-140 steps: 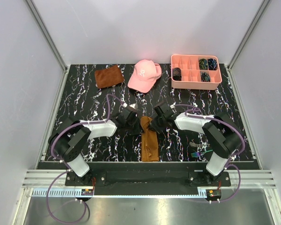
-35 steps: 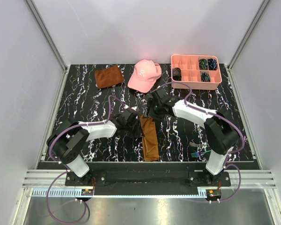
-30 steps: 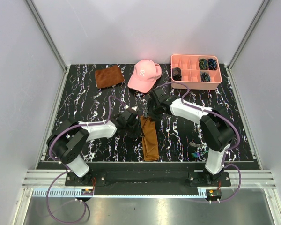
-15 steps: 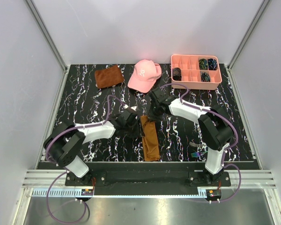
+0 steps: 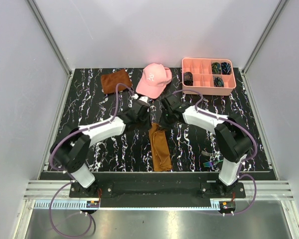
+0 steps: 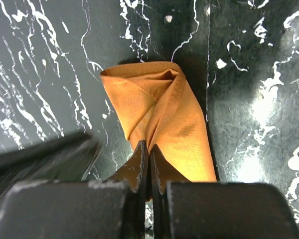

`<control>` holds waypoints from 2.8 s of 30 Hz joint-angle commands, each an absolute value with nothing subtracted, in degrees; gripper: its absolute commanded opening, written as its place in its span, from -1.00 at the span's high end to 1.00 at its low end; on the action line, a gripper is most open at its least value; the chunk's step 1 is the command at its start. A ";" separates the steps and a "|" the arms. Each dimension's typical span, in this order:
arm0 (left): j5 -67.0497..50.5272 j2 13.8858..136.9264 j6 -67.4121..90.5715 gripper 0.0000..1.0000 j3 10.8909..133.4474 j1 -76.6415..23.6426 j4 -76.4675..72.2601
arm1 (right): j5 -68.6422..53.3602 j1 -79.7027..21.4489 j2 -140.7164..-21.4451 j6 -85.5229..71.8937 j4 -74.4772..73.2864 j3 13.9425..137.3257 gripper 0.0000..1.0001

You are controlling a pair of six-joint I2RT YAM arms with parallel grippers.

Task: Fold the napkin into a case and place the utensils inside
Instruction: Grasp the top corner of the smaller rectangle folded napkin from the folded napkin.

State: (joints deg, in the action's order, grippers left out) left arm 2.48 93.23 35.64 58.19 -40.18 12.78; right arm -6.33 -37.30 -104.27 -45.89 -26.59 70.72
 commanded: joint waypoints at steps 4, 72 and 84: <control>4.30 97.82 28.30 0.65 60.64 -41.04 9.05 | -10.54 -34.81 -98.61 -44.91 -23.47 67.59 1.00; 2.64 95.71 35.60 1.00 57.40 -43.59 9.05 | -25.84 -32.43 -112.58 -65.39 9.57 59.33 1.00; 2.90 94.75 35.42 1.00 56.42 -42.19 10.19 | -28.83 -31.11 -106.88 -55.90 2.91 58.01 0.32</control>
